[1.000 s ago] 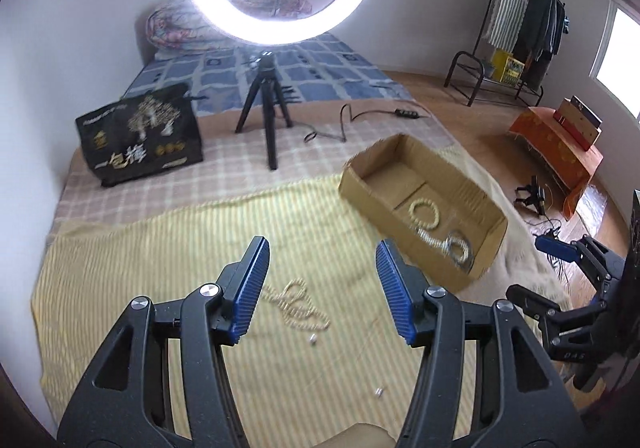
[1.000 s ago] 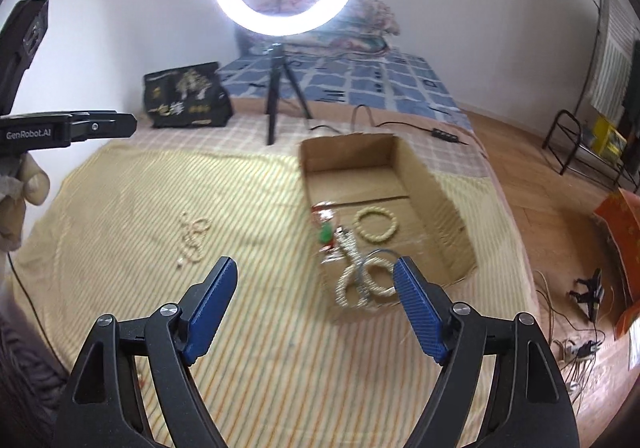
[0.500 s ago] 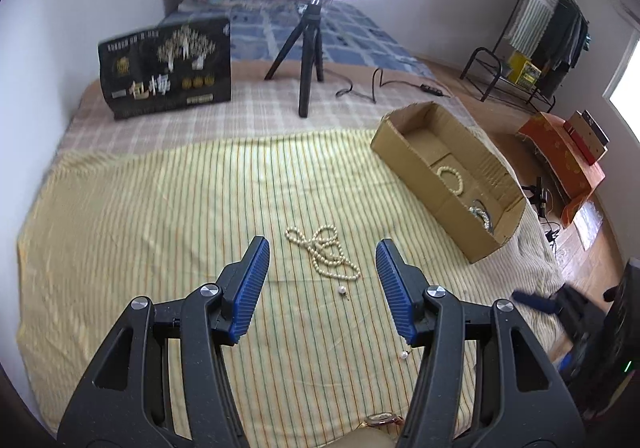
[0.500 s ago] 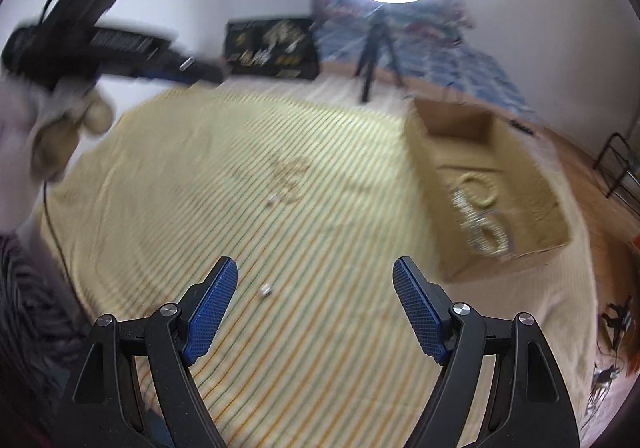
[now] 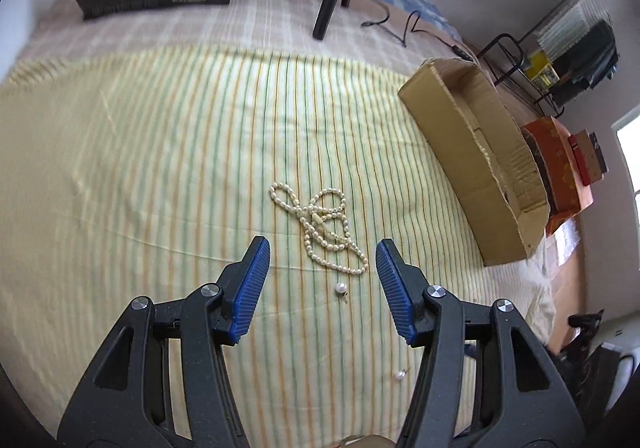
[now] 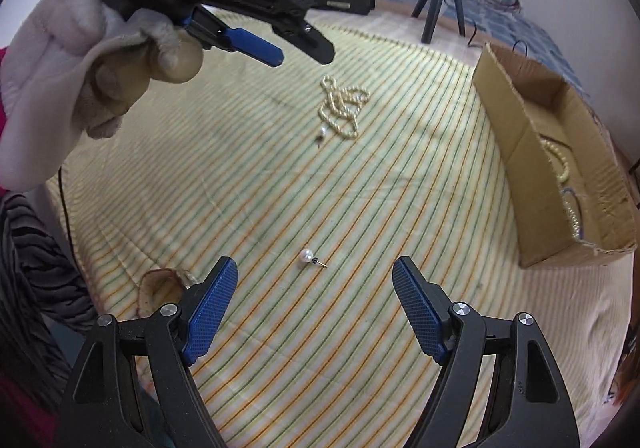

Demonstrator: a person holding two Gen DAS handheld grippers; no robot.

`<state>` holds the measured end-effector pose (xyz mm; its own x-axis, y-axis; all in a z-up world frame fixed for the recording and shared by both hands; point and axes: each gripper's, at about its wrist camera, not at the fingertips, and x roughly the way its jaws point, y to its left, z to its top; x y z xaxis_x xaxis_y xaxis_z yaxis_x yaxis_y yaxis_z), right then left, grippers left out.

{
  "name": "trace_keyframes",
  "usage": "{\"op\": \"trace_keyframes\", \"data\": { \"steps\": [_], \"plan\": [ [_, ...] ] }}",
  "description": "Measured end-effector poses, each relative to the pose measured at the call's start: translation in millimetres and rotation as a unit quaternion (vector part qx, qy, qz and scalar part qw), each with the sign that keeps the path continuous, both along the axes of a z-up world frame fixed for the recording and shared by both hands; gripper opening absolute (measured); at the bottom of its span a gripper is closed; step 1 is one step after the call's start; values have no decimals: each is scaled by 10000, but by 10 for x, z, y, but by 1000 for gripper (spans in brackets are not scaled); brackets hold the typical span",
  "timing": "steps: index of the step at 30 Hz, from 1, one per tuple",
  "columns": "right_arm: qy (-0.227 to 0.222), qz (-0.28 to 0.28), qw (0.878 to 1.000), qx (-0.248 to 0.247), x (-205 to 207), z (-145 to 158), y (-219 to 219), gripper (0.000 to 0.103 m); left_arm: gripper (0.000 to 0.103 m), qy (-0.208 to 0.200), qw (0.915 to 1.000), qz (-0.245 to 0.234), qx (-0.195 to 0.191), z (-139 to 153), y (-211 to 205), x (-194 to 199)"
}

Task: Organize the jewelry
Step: 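Move the left gripper to the pearl strand while the right approaches a pearl earring, then close the left gripper on the pearl strand while the right grips the pearl earring, then lift the pearl strand with the left gripper and carry it into the box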

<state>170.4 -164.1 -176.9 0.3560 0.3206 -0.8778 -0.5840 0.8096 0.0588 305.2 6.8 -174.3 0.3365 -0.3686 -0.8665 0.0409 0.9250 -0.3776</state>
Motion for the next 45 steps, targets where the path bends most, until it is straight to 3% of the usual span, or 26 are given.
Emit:
{"op": "trace_keyframes", "data": {
  "steps": [9, 12, 18, 20, 25, 28, 37, 45],
  "plan": [
    [225, -106, 9997, -12, 104, -150, -16, 66, 53, 536, 9968, 405, -437, -311, 6, 244],
    [219, -50, 9997, -56, 104, -151, 23, 59, 53, 589, 9966, 419, -384, -366, -39, 286],
    [212, 92, 9996, -131, 97, -174, 98, 56, 49, 634, 9971, 388, -152, -468, -127, 337],
    [248, 98, 9996, -120, 88, -188, 95, 53, 45, 597, 9974, 403, -91, -491, -135, 348],
    [363, 48, 9993, -66, 109, -242, 66, 44, 20, 393, 9981, 369, 308, -518, -184, 350],
    [373, 3, 9993, -37, 106, -239, 60, 39, 9, 374, 9981, 375, 323, -525, -161, 355],
    [539, 27, 9985, 125, 123, -232, 59, 10, 6, 366, 9981, 389, 295, -517, -121, 347],
    [451, 7, 9984, 345, 147, -101, 24, 8, 6, 216, 9987, 438, 151, -342, -73, 308]
  ]
}}
